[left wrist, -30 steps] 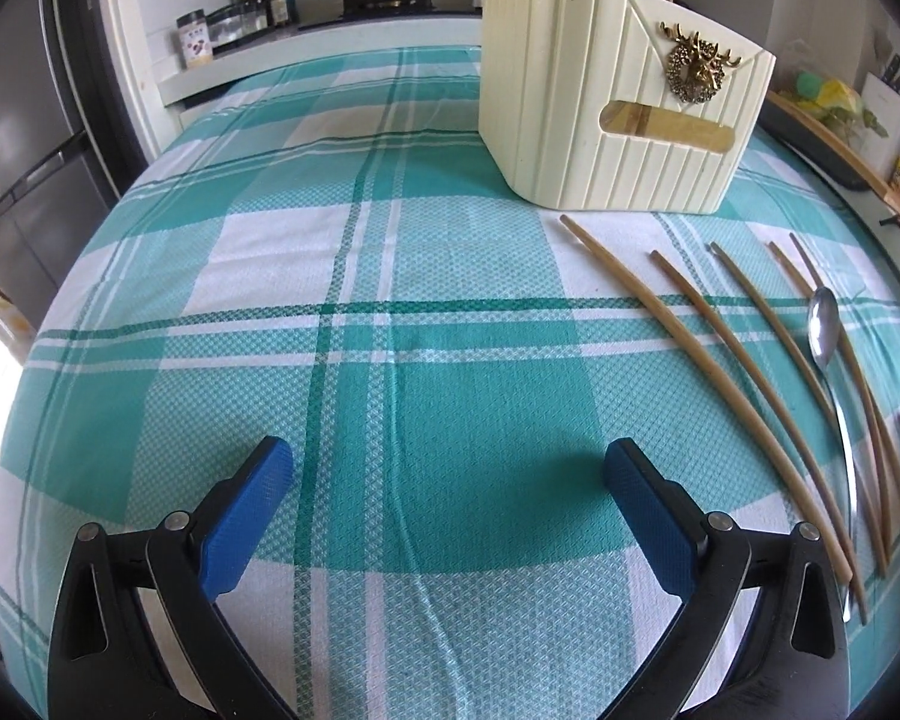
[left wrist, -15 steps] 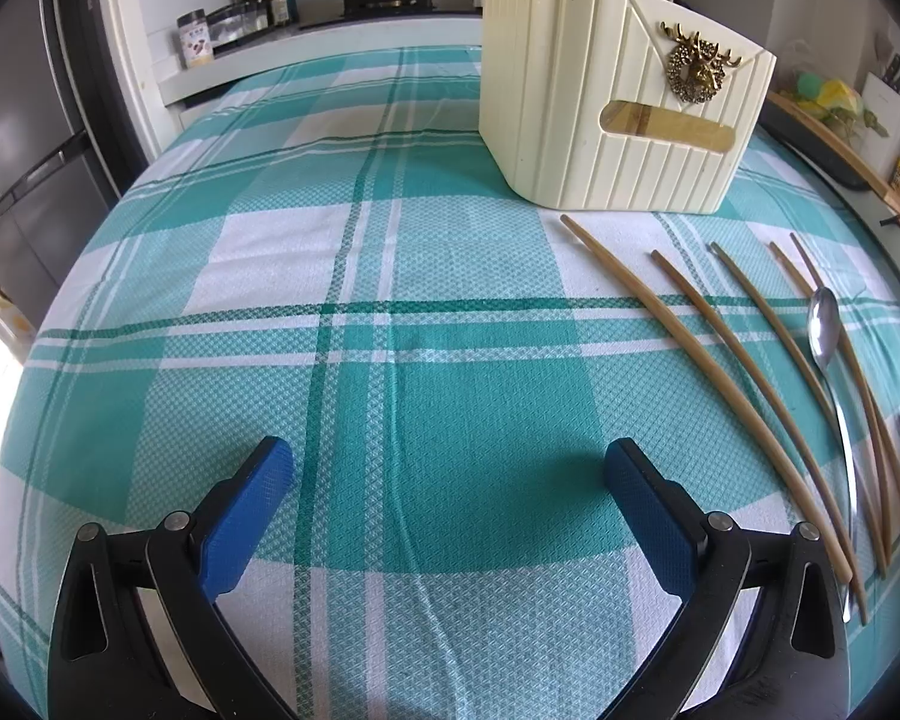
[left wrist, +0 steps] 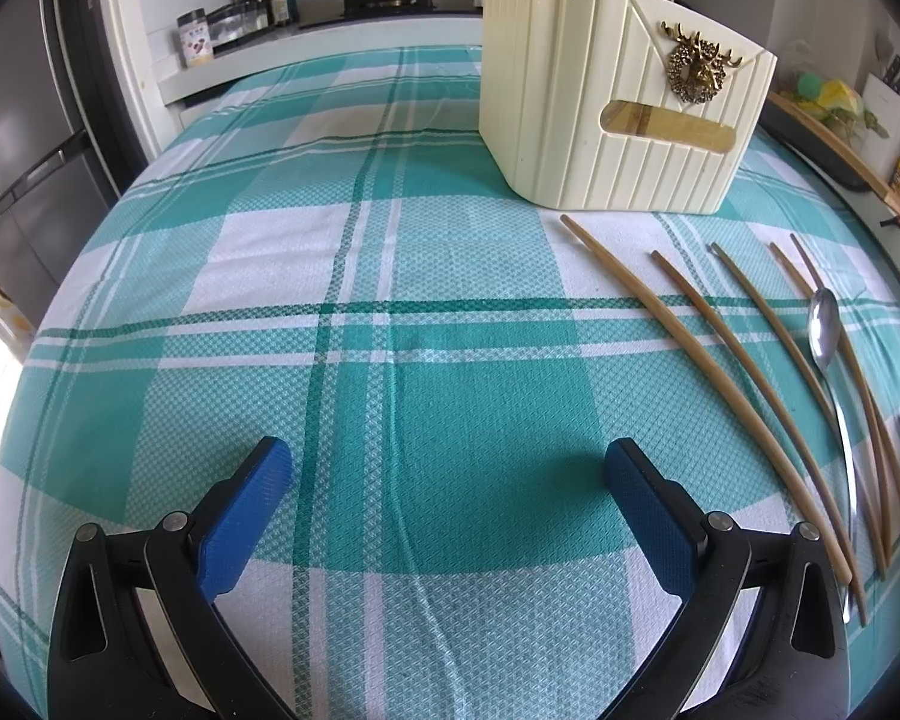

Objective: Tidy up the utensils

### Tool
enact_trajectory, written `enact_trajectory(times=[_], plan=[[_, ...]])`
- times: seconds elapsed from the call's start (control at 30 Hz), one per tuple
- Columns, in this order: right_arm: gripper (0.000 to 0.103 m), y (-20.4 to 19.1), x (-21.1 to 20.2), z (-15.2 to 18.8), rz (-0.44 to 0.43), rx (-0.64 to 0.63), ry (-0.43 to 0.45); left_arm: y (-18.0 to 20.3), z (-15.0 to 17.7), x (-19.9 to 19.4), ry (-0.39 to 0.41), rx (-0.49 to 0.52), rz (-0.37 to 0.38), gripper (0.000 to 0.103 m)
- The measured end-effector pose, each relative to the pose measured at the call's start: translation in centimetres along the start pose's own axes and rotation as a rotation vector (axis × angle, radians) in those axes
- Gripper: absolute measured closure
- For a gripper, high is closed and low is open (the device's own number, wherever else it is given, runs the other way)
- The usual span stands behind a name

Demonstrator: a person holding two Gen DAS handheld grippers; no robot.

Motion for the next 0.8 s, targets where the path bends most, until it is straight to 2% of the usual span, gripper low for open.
enact_trajectory(times=[0.43,0.53,0.6,0.7,0.8], plan=[[0.03,-0.1,0.0,-0.1,0.001,-0.002,-0.001,0.0,0.0,0.0,0.001,0.0,0.002,0.0],[0.03,-0.2,0.0,-0.1,0.001,-0.002,-0.001,-0.1,0.0,-0.2,0.004,-0.01,0.022,0.0],[0.03,-0.1,0.0,-0.1,0.0,-0.002,-0.001,-0.4,0.0,-0.9,0.02,-0.072,0.102,0.0],[0.03,-0.1,0.0,-0.1,0.0,-0.002,-0.001,-0.5,-0.1,-2.0,0.046,-0.244,0.269,0.0],[0.029,-0.1,0.0,-0.1,0.001,-0.002,-0.001,2.1,-1.0,-1.7,-0.014,-0.254,0.345,0.0]])
Point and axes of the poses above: each gripper's, at about its wrist camera, not at the fingertips, and x roughly the way its jaws point, y to its right, z to its underside, the point moved 5 cm from there along x, roughly the way its jaws point, and after that the axes turned 7 degrees about -y, right-handed, at the moved point
